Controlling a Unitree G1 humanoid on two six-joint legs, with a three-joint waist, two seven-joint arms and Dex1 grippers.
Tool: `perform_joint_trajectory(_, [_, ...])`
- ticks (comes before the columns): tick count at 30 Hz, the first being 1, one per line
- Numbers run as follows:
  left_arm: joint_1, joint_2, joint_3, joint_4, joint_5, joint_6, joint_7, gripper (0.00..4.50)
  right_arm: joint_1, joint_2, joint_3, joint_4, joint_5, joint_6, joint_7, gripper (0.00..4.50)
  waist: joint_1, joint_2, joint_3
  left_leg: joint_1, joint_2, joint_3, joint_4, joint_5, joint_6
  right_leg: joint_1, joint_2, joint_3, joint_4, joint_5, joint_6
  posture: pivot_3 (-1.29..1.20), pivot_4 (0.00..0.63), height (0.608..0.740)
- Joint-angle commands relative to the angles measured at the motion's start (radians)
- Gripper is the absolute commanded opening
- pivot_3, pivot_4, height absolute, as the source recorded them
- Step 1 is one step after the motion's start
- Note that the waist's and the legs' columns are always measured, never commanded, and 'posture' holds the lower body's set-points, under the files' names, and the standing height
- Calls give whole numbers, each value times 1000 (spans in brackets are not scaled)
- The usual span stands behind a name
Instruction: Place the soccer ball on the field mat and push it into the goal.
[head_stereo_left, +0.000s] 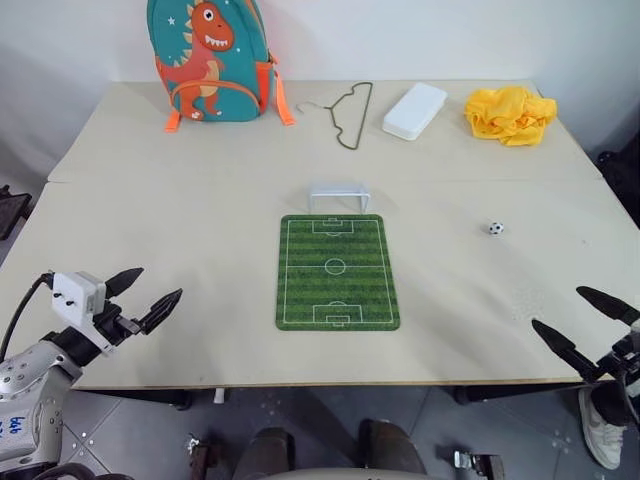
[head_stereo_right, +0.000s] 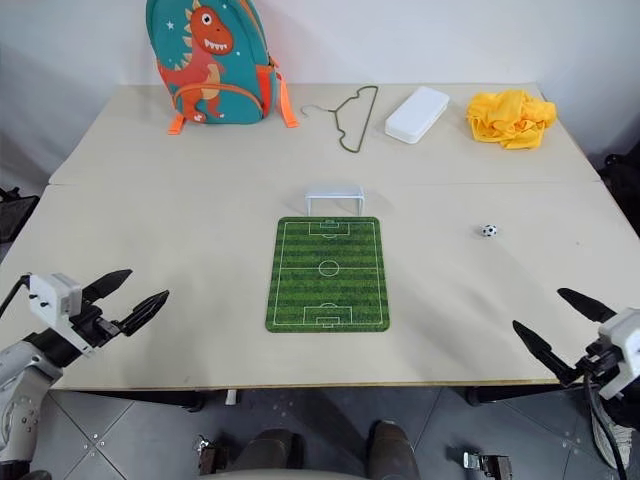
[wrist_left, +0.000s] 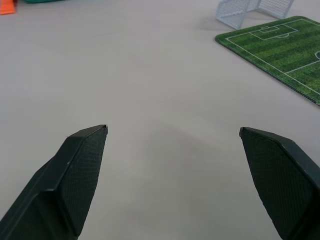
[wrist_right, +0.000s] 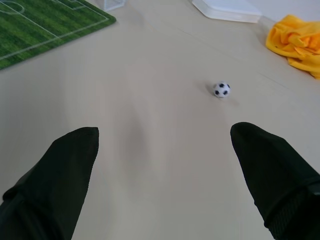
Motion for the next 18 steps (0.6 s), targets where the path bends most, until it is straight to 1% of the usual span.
perform_joint_trajectory(1, [-2,-1,21,-31,-2,-30,5,4500,-8,-3,-7,-7,15,-3,3,4456,1,0,0,0,0,0,0,0,0,0,0,0,0,0,0,0,150,740])
perform_joint_trajectory(4, [-49,-7,10,-43,-65,-3,-24,4500,-10,-2,-20,15,10,-8,-3,4456,4,0,0,0,0,0,0,0,0,0,0,-1,0,0,0,0,150,740])
perform_joint_trajectory(7, [-117,26,-47,-79,-175,72,-160,4500,-3,2,-85,66,22,-9,-34,4456,12,0,0,0,0,1,1,0,0,0,0,-1,1,0,0,0,150,740])
perform_joint_trajectory(8, [-149,40,-74,-83,-191,90,-201,4500,0,-1,-107,89,25,-7,-46,4456,17,0,0,0,-1,1,1,0,0,0,0,-1,1,0,0,0,150,740])
perform_joint_trajectory(11, [-239,79,-161,-83,-199,130,-300,4500,1,-12,-143,169,11,-13,-70,4456,21,0,0,-1,-1,4,2,0,0,0,0,0,2,0,0,0,150,740])
perform_joint_trajectory(13, [-288,88,-210,-78,-189,133,-346,4500,-12,-17,-141,209,-9,-18,-89,4456,19,1,0,0,-1,5,1,0,0,0,1,0,2,0,0,0,150,740])
perform_joint_trajectory(15, [-323,85,-232,-68,-184,132,-366,4500,-54,-18,-124,231,-10,-20,-106,4456,12,1,-1,0,-1,6,1,0,0,0,1,0,2,0,0,0,150,740])
perform_joint_trajectory(18, [-342,82,-239,-55,-178,126,-377,4500,-127,-21,-90,241,-10,3,-134,4456,-13,1,-1,0,0,8,1,1,0,0,1,1,5,0,0,0,150,740])
